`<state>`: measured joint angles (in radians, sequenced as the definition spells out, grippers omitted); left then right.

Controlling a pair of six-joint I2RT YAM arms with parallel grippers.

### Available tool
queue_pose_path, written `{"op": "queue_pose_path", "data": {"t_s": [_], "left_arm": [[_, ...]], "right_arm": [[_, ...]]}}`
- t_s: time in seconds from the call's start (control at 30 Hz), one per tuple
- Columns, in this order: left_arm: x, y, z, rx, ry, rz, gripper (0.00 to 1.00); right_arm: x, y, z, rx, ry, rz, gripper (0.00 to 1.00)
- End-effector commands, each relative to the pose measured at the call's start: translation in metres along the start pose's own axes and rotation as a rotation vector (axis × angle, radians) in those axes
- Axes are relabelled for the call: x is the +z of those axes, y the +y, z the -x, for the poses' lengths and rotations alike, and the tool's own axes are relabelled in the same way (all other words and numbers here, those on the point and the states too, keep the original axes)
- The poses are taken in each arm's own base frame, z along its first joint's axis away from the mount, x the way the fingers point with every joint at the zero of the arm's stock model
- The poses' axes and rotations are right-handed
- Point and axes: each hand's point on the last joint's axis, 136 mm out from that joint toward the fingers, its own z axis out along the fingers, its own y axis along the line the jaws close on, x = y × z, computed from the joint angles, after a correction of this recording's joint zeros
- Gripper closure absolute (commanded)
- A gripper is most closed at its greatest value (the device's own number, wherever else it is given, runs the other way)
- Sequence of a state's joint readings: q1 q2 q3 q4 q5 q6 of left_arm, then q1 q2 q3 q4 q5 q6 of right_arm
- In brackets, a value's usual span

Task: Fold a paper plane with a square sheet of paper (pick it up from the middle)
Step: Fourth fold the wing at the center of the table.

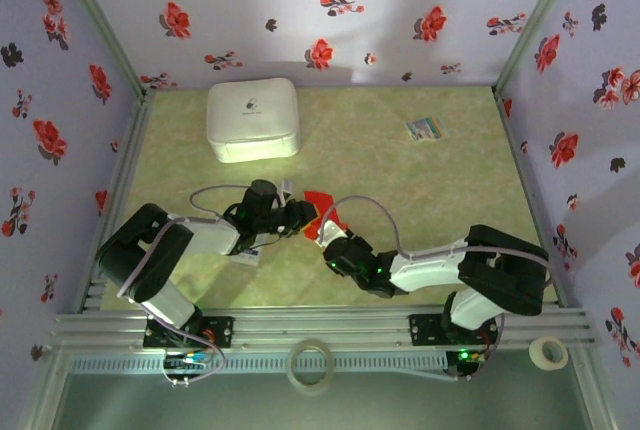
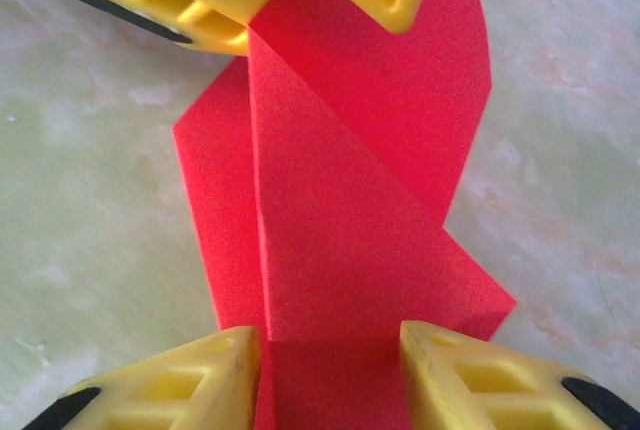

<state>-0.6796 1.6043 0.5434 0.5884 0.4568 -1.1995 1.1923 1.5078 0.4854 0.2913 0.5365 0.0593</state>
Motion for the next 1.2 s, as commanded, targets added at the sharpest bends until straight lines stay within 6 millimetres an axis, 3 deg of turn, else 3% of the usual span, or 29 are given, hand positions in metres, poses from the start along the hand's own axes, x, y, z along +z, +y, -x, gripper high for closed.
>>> {"op": "queue_pose_path", "data": {"t_s": [0.0, 0.27, 0.53, 0.77, 1.17], "left_arm": [[0.000, -0.011, 0.005, 0.001, -0.002, -0.031, 0.74], [0.000, -0.012, 0.005, 0.003, -0.002, -0.032, 0.74], [0.000, -0.012, 0.005, 0.005, -0.003, -0.033, 0.74], [0.000, -0.011, 0.005, 0.005, -0.003, -0.031, 0.75], [-0.002, -0.009, 0.006, 0.002, -0.017, -0.019, 0.76]], "right_arm": [[0.000, -0.008, 0.012, 0.031, -0.050, -0.058, 0.60], [0.005, 0.000, 0.003, 0.043, -0.027, -0.033, 0.68], [0.005, -0.001, 0.003, 0.078, -0.031, -0.035, 0.70], [0.005, 0.000, 0.000, 0.081, -0.020, -0.032, 0.81], [0.002, 0.000, 0.000, 0.112, -0.016, -0.017, 0.80]]}}
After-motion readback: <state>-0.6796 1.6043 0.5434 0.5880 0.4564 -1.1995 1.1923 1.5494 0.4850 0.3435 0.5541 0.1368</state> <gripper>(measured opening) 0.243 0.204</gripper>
